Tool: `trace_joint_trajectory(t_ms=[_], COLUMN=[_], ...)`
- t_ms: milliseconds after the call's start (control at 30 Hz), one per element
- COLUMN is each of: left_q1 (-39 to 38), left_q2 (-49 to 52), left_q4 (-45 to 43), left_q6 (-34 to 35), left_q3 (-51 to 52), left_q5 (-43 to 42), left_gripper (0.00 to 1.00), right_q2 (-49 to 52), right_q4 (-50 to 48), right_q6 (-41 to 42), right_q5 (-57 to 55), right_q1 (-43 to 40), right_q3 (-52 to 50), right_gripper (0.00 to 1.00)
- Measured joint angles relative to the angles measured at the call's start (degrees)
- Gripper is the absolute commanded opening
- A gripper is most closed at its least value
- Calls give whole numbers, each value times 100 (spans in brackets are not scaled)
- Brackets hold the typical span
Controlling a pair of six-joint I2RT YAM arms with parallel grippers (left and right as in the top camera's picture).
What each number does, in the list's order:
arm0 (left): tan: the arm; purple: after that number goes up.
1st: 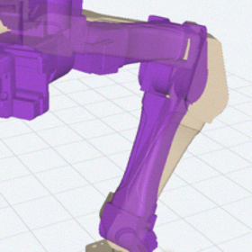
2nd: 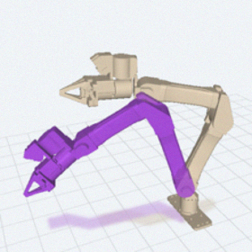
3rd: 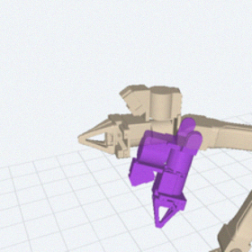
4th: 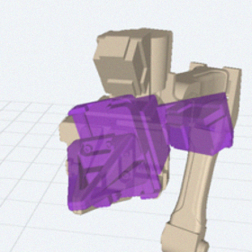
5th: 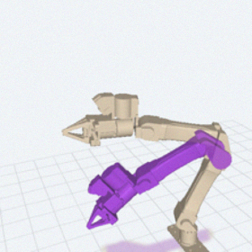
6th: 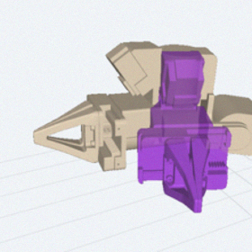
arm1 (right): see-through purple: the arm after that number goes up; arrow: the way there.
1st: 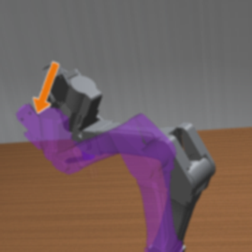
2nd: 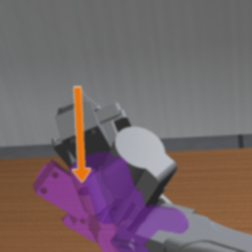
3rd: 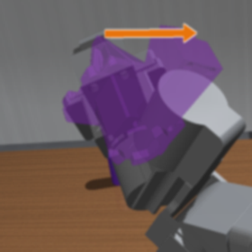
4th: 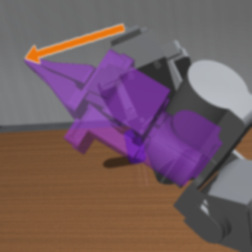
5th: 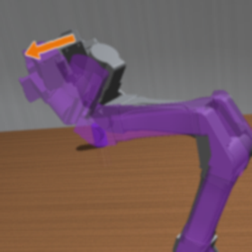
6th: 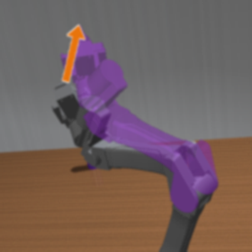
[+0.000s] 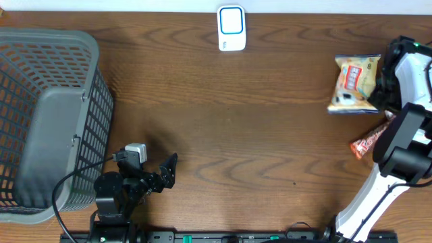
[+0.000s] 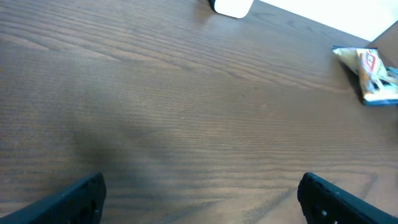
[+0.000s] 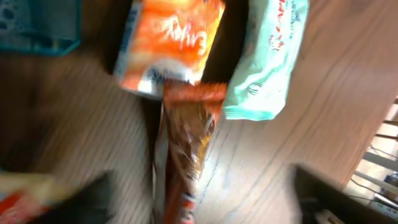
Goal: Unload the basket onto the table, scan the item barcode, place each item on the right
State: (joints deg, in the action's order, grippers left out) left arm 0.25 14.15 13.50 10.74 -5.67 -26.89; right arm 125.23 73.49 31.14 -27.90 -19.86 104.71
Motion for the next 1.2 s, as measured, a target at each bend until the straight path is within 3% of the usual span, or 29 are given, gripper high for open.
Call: trace_joint_trajectory(t_ms=[200, 433, 600, 900, 1200], left_q1=[0, 0, 0, 0, 0], left_q2=[0, 0, 0, 0, 0], left_q4=[-2, 0, 0, 0, -2], left_q6=[0, 0, 0, 0, 0], left_q3=[0, 0, 0, 0, 0], left_q5=[0, 0, 0, 0, 0], left_gripper=[98, 99, 99, 99, 99], right_q2=[-807, -2962, -4288, -5440, -6000], right_q4=[44, 378, 481, 807, 435], right_q6=[-610, -1239, -1364, -1390, -1818], right_q5=[1095, 2527, 2905, 3099, 3364], right_q1=[129, 470, 461, 461, 461], right_q3=[55, 214, 260, 260, 140], right_gripper=[99, 99, 99, 99, 99])
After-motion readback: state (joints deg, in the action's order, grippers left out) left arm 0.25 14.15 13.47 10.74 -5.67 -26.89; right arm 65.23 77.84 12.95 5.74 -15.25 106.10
